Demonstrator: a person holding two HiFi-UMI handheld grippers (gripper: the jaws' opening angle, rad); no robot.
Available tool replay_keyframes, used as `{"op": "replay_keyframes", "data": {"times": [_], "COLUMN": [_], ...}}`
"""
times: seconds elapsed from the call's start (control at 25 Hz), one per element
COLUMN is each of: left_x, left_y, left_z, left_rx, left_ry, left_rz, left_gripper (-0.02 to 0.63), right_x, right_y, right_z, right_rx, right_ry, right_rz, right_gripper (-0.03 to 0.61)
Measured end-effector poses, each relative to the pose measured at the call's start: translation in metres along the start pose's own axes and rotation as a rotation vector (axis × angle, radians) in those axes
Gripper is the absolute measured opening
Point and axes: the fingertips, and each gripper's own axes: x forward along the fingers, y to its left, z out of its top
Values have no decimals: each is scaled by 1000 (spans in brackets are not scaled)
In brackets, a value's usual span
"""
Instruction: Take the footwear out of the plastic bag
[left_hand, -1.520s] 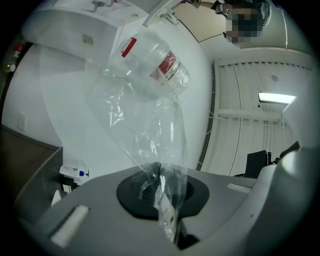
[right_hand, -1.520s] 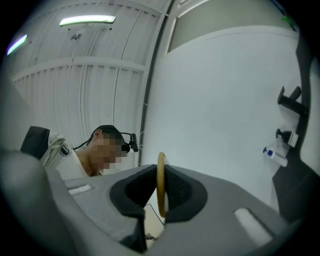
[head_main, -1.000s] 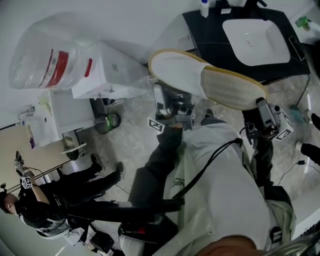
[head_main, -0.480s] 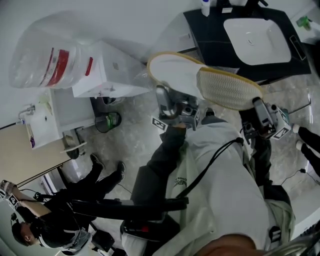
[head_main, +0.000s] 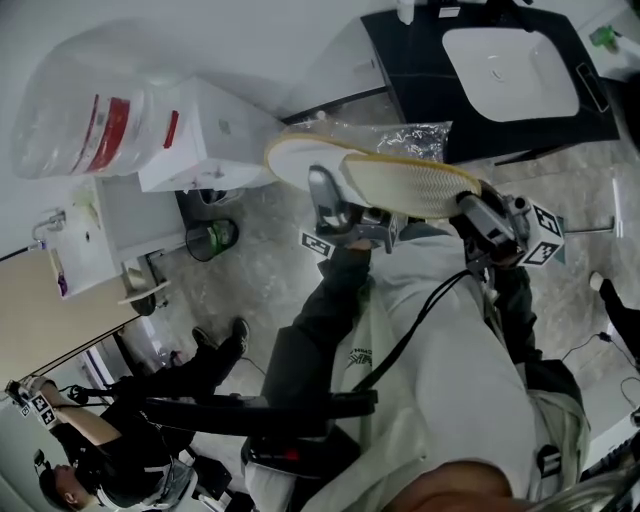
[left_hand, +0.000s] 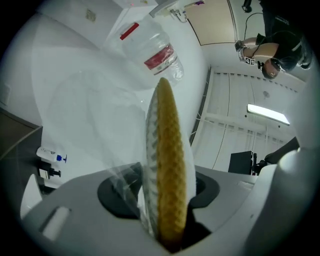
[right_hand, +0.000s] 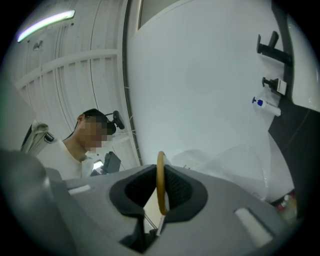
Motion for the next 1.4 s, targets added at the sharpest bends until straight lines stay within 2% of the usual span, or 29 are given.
{"op": "replay_keyframes", "data": {"times": [0.12,0.28,0.44,0.56,0.64,0.72,0.84,0.96,1.12,1.4], "left_x": [-7,-17,-29,-40,-44,-45,-48,-47,-47,-45], "left_y": [2,6,5,3,-2,-7,-11,-9,-5,-5], "left_z": [9,19,54,91,111,124,133,137,141,153], "left_rx": [17,38,64,147,202,239,267,273,264,242], "left_ry": [-13,-38,-154,-216,-225,-222,-191,-141,-91,-26], "left_rz": [23,63,100,164,191,205,231,251,277,285], "left_gripper": [134,115,112,110,110,110,110,110,110,109], "right_x": [-4,-10,-21,-28,-28,-22,-3,22,48,61], "right_y": [-11,-15,-17,-29,-42,-56,-74,-92,-97,-92], "right_z": [-11,-18,2,19,18,7,-16,-49,-81,-96], "right_rx": [-26,-149,-158,-263,-349,-380,-347,-274,-233,-234], "right_ry": [63,108,57,74,132,174,181,219,243,207], "right_rz": [-35,-81,-93,-224,-347,-436,-515,-553,-550,-551], "right_gripper": [43,54,55,55,57,63,81,86,86,86]}}
